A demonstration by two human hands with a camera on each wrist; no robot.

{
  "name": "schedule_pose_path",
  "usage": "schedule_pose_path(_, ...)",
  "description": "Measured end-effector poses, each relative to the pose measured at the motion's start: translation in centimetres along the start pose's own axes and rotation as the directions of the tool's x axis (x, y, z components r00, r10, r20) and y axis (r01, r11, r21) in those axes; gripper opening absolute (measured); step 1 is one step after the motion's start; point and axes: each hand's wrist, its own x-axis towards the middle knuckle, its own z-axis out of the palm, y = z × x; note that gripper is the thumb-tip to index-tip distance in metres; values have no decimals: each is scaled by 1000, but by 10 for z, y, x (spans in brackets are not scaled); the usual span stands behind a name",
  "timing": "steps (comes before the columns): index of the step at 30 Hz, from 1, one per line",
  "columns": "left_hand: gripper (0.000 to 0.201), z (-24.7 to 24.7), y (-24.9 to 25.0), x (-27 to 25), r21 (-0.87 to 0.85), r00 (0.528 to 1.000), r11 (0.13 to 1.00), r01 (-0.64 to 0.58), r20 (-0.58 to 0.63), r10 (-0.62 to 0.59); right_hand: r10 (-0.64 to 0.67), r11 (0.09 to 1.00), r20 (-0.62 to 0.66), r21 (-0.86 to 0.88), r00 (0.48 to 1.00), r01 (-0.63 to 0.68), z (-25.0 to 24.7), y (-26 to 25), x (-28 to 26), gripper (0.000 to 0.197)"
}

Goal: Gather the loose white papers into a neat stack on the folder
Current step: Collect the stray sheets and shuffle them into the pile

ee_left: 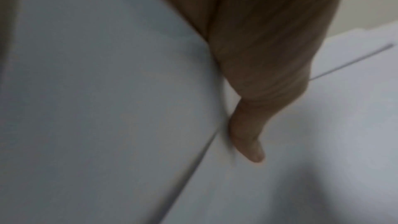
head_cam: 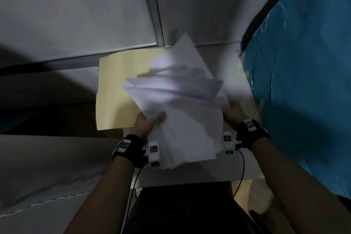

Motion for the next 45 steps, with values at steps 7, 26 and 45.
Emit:
schedule_pose_path(7, 37, 3, -18, 17, -93, 975, 992, 80, -199, -97, 96, 995, 177, 10, 979, -99, 5, 38, -12, 41)
schedule_pose_path(26, 57, 29, -21, 10, 98, 952, 966, 238, -222, -212, 283, 883, 256, -445, 924, -147, 32, -25, 34, 86)
schedule_pose_path(45, 52, 63, 86, -61, 45, 786, 790, -611, -87, 613, -497, 855, 31, -154, 867, 495, 10, -118, -54, 40)
